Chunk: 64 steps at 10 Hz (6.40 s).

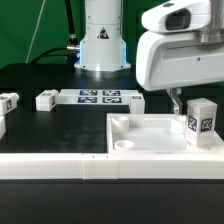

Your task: Assemble one leg

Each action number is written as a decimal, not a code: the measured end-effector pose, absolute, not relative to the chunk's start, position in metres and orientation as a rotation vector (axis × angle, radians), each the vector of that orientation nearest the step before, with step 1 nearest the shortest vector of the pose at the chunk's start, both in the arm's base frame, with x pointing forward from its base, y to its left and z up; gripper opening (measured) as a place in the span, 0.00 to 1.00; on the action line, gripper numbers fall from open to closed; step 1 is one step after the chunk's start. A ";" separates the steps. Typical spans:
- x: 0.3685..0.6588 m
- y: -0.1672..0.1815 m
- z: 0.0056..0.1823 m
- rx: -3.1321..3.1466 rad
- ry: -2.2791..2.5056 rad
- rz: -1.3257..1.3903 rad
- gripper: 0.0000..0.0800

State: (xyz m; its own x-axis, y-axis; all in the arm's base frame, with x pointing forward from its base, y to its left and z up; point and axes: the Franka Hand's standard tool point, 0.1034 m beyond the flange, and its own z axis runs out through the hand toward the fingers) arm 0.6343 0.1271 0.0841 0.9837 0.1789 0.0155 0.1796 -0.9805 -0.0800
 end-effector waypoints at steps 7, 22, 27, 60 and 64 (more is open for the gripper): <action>0.637 0.126 0.081 -3.006 -0.623 -0.020 0.46; 0.630 0.119 0.077 -2.634 1.424 -0.076 0.37; 0.631 0.119 0.078 -2.618 1.402 -0.041 0.59; 0.638 0.114 0.074 -2.338 1.984 0.139 0.36; 0.638 0.118 0.074 -2.581 1.628 0.118 0.70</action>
Offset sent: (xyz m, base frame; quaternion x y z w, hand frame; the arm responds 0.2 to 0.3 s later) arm 0.0000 0.0000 0.0000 0.0000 0.0000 0.0000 1.0000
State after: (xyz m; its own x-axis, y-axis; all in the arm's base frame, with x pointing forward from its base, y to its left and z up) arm 0.6384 0.1180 0.0741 0.4296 -0.8961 -0.1119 -0.9028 -0.4287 -0.0327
